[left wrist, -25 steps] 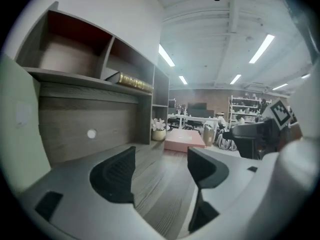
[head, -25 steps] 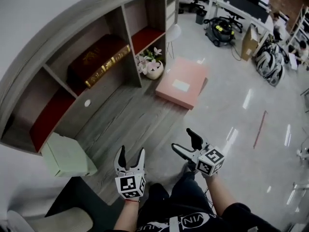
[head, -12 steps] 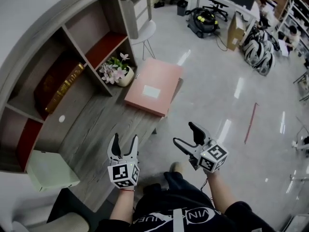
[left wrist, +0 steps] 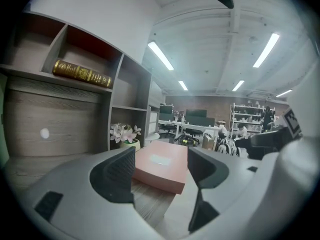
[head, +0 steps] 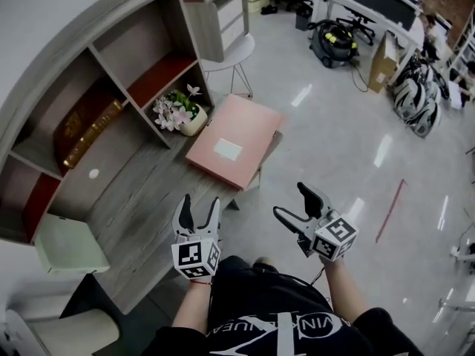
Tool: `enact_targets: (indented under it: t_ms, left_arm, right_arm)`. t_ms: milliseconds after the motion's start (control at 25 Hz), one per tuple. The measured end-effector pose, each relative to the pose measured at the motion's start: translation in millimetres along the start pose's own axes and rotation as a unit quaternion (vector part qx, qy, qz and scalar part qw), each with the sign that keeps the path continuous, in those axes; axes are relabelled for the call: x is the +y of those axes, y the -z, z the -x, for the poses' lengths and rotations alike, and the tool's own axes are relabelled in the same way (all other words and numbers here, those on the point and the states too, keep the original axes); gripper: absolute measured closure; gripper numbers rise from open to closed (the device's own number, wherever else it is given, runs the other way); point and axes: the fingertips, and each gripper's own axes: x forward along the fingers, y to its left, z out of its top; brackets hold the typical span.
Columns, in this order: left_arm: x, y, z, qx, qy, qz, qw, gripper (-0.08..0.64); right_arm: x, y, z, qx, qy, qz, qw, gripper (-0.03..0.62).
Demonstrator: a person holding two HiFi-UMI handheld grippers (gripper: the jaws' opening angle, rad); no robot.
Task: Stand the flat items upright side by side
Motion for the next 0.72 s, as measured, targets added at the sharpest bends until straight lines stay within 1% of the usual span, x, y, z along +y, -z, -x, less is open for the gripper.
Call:
enact_targets:
  t_ms: [120,320,600,720]
  left_arm:
    - [-6,1,-9,0.006,-0.003,-0.002,1.0,0.238]
    - [2,1,-26,0.009,-0.019,0.002,0.9998,0.238]
    - [23,-6,-65,0.007,-0.053,0.018,0.9984,0.238]
    - [33,-14,-87,0.001,-0.066,0.025,0.9975,0.238]
  right_arm:
    - [-12,2,-1,0.002,-0.007,-0.013,1.0,0.173]
    - [-29,5,-16,0.02,-0.02,-0.02,0.999,0.173]
    - [-63,-13,-56,0.04,-0.044,-0.011,0.998,0.173]
    - [-80,-24,-83,0.051,-0.062,-0.001,0.997,0.173]
